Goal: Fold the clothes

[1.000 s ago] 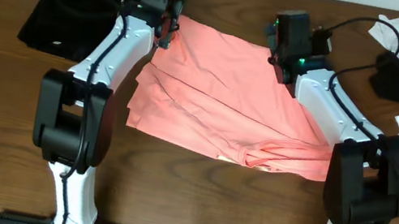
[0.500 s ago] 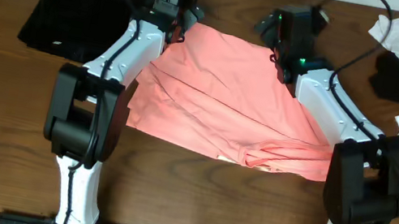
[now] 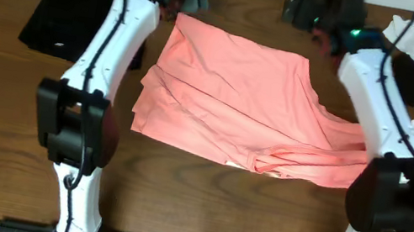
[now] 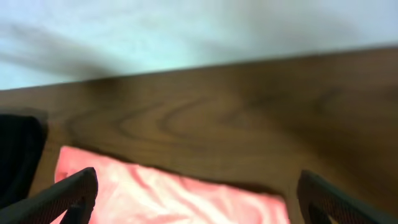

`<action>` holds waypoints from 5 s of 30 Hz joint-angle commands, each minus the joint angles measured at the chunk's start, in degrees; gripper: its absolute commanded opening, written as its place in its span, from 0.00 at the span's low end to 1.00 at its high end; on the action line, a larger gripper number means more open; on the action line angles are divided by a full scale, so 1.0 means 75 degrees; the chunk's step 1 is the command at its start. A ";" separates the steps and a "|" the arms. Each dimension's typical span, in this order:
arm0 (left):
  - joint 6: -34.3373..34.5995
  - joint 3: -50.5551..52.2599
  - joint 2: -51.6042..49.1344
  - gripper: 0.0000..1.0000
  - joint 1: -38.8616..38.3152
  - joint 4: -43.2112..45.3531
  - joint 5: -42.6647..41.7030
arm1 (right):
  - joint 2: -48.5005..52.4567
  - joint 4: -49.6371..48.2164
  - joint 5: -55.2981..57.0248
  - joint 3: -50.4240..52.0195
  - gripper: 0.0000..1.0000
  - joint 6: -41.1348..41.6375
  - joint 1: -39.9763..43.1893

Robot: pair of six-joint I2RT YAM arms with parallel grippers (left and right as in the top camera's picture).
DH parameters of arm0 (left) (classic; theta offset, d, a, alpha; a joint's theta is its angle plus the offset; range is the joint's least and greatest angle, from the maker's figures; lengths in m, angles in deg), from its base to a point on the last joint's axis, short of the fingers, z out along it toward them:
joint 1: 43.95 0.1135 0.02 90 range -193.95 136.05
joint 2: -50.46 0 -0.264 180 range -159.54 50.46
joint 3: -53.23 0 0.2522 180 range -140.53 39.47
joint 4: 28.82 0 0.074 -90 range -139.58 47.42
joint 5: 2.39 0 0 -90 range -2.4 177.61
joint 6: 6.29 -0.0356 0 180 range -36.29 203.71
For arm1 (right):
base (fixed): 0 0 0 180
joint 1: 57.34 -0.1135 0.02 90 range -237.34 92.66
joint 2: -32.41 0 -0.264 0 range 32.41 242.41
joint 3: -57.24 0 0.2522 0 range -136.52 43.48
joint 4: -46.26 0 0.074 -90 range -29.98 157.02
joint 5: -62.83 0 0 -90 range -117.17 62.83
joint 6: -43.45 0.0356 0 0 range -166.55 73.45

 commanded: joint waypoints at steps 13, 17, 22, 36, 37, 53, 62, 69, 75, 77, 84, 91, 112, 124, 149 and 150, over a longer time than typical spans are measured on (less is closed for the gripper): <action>-0.1740 -0.0146 -0.1256 0.98 0.0134 0.1276 -0.0090 | 0.0868 0.0009 -0.0452 -0.0119 0.98 -0.1757 -0.0224; -0.2567 -0.0146 -0.1585 0.98 0.0044 0.1402 -0.0090 | 0.1195 -0.0050 -0.0455 -0.0119 0.89 -0.1670 -0.0277; -0.3042 -0.0131 -0.1722 0.99 -0.0032 0.1416 -0.0087 | 0.1582 -0.0032 -0.0458 -0.0119 0.84 -0.1300 -0.0277; -0.3153 -0.0117 -0.2358 0.98 -0.0087 0.1189 -0.0093 | 0.1734 0.0545 -0.0391 -0.0102 0.76 -0.1128 -0.0085; -0.3153 -0.0117 -0.2375 0.98 -0.0087 0.1169 -0.0093 | 0.1734 0.0577 -0.0391 -0.0099 0.76 -0.1125 -0.0061; -0.3177 -0.0114 -0.2812 0.97 -0.0087 0.1419 -0.0090 | 0.1734 0.0950 -0.0303 -0.0038 0.66 -0.0749 0.0006; -0.3177 -0.0102 -0.2815 0.92 -0.0087 0.1740 -0.0093 | 0.1737 0.1125 -0.0245 0.0000 0.60 -0.0434 -0.0003; -0.3177 -0.0038 -0.2908 0.89 -0.0087 0.1961 -0.0093 | 0.1737 0.1119 -0.0224 0.0064 0.59 -0.0379 -0.0003; -0.3177 -0.0029 -0.3104 0.88 -0.0102 0.1955 -0.0090 | 0.1737 0.1128 0.0029 0.0117 0.58 -0.0239 0.0026; -0.3177 -0.0029 -0.3112 0.83 -0.0122 0.1967 -0.0090 | 0.1737 0.1139 0.0032 0.0122 0.57 -0.0239 0.0055; -0.3177 -0.0029 -0.3112 0.45 -0.0239 0.2060 -0.0087 | 0.1827 0.1154 0.0029 0.0140 0.55 -0.0236 0.0108; -0.3177 -0.0029 -0.3112 0.22 -0.0280 0.2101 -0.0064 | 0.2084 0.1204 0.0029 0.0140 0.55 -0.0204 0.0172; -0.3174 -0.0029 -0.3112 0.07 -0.0280 0.2052 -0.0029 | 0.2235 0.0877 0.0032 0.0140 0.53 -0.0449 0.0493; -0.3177 -0.0029 -0.3112 0.06 -0.0280 0.1973 0.0012 | 0.2611 0.0691 0.0035 0.0140 0.47 -0.0449 0.0498; -0.3153 -0.0038 -0.1798 0.06 0.0137 0.0790 0.0615 | 0.1731 0.1119 -0.0437 0.0137 0.01 -0.0533 0.0676; -0.3150 -0.0038 -0.1676 0.06 0.0137 0.0697 0.0673 | 0.1617 0.1215 -0.0460 0.0137 0.01 -0.0533 0.0679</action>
